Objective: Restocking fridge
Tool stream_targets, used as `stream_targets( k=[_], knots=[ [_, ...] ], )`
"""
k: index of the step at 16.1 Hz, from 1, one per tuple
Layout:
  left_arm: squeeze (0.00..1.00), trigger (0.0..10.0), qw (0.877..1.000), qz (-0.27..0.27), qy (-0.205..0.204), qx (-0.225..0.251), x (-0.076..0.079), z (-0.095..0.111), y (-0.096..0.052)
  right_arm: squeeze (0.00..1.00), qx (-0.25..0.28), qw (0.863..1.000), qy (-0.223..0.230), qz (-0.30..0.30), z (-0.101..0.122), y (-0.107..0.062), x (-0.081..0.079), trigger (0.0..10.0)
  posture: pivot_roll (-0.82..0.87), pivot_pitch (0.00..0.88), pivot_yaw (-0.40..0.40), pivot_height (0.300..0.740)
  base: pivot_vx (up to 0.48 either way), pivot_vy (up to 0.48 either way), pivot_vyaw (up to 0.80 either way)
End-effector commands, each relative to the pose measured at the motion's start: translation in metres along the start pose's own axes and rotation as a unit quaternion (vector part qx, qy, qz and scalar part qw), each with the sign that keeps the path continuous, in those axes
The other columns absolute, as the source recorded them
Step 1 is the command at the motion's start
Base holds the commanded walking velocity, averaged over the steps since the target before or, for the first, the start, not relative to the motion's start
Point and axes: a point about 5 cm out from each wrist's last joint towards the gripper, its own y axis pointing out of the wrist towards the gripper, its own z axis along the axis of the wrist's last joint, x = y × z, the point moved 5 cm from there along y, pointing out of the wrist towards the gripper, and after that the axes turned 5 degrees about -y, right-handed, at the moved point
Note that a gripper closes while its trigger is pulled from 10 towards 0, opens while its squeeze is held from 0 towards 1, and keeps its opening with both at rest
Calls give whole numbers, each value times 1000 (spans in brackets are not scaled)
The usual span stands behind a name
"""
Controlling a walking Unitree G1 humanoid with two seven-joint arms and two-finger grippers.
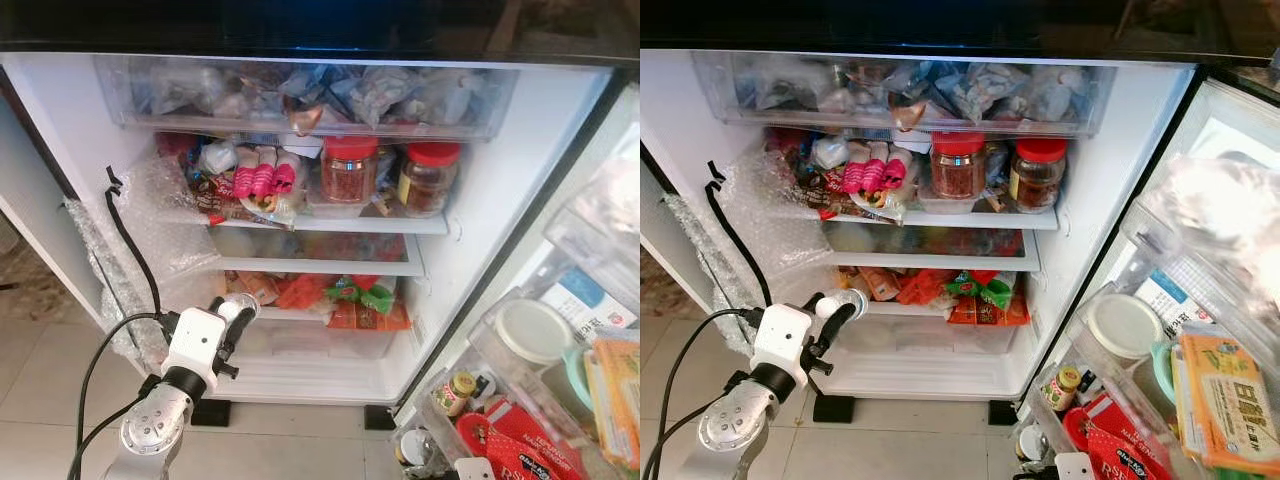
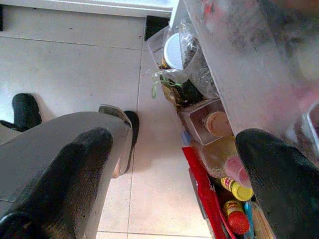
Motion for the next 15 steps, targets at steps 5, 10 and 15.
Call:
stream_targets(
  k=[5,10,15],
  knots=[
    [0,10000,1000,-2,11,12,1,9,3,0,-6,1000,3,2,-3,-1,2,10000,-48,74,-53,671,0,0,0],
    [0,10000,1000,-2,11,12,1,9,3,0,-5,1000,4,-1,-3,-1,3,10000,-48,75,-53,667,0,0,0],
    [0,10000,1000,2,10,11,0,9,3,0,5,1000,18,5,-2,-1,1,10000,-48,75,-52,667,0,0,0]
  ],
)
